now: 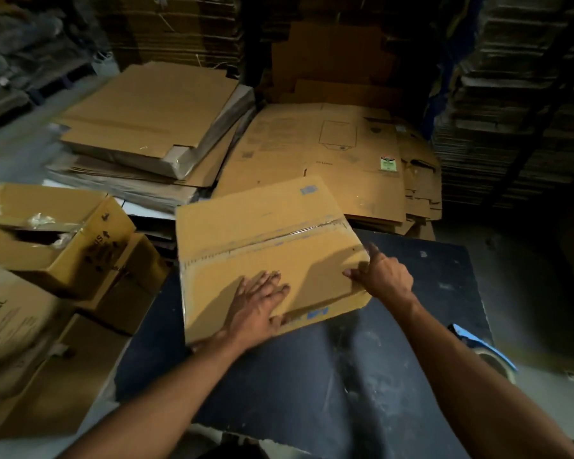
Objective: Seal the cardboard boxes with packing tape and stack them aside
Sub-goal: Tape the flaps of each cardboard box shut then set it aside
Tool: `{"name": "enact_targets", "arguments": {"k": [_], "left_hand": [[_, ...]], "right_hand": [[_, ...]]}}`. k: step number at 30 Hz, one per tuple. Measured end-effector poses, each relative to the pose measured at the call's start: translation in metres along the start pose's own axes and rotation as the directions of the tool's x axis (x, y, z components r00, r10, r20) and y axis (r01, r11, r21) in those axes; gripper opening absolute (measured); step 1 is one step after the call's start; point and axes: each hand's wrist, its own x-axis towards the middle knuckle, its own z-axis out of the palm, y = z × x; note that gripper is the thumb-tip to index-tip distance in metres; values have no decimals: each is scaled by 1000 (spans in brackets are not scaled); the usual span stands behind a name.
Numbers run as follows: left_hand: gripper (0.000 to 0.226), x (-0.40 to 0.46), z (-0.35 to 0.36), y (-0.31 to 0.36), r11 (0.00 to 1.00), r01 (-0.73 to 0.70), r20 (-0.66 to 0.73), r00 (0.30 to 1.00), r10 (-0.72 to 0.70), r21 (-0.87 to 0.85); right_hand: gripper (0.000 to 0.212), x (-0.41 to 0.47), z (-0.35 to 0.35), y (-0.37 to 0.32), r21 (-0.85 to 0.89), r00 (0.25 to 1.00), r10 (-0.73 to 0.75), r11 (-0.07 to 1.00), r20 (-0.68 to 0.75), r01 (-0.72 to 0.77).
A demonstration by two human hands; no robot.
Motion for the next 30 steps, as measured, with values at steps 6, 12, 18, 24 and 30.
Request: {"name": "enact_targets", "arguments": {"k": [6,12,18,24,30], "left_hand": [[73,36,-50,-59,996,64,62,996,-68,62],[45,56,-55,-94,973,230,17,973,-230,-22],[64,7,-25,-73,920,330,-33,938,-344,-213],[84,-26,4,-40,762,460,0,856,-517,-456],[92,-11,-10,-31,821,491,90,869,-487,-292]], "right_hand": [[53,-71,39,-39,-64,977,-195,978,86,201],[43,-120,74,-109,172,859,-479,875,179,452],[42,-81,36,-69,276,963,-158,936,-220,217],[88,-24,18,19,219,984,149,961,97,-167],[63,-58,37,58,252,995,98,963,13,-98]]}}
